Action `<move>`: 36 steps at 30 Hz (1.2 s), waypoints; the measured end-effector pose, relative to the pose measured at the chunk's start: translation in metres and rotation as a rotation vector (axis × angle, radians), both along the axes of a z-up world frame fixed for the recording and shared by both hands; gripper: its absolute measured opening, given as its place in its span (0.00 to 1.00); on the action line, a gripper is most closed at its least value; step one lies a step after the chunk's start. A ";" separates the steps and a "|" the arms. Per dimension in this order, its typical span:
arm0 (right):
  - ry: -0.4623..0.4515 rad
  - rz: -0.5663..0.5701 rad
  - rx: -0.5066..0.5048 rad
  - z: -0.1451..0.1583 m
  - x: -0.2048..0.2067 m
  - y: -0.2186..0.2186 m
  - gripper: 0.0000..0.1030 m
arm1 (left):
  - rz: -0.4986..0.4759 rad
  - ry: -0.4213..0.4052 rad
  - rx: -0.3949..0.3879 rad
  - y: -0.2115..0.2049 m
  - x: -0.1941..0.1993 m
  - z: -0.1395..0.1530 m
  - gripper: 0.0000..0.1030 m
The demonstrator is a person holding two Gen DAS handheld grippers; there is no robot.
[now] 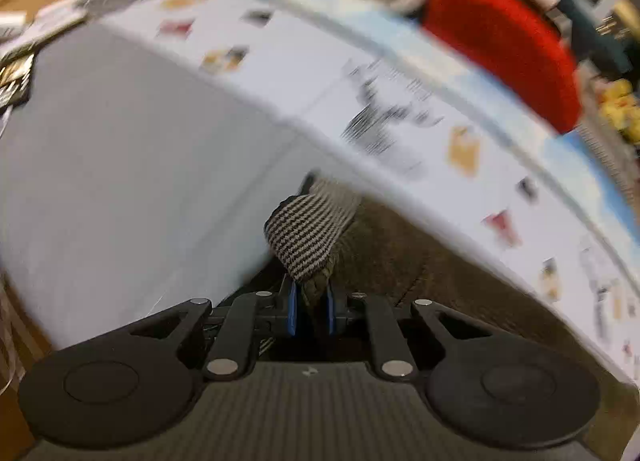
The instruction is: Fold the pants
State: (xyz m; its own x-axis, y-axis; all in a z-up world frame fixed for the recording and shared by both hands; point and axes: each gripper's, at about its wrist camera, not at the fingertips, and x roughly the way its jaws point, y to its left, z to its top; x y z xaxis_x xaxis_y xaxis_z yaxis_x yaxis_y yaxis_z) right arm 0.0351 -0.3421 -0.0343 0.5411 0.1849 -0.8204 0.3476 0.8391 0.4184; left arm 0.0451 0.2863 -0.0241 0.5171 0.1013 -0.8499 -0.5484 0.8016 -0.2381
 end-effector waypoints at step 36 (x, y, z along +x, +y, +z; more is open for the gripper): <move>-0.441 -0.058 -0.183 0.031 0.078 -0.104 0.11 | -0.029 0.224 0.055 -0.013 0.035 -0.034 0.33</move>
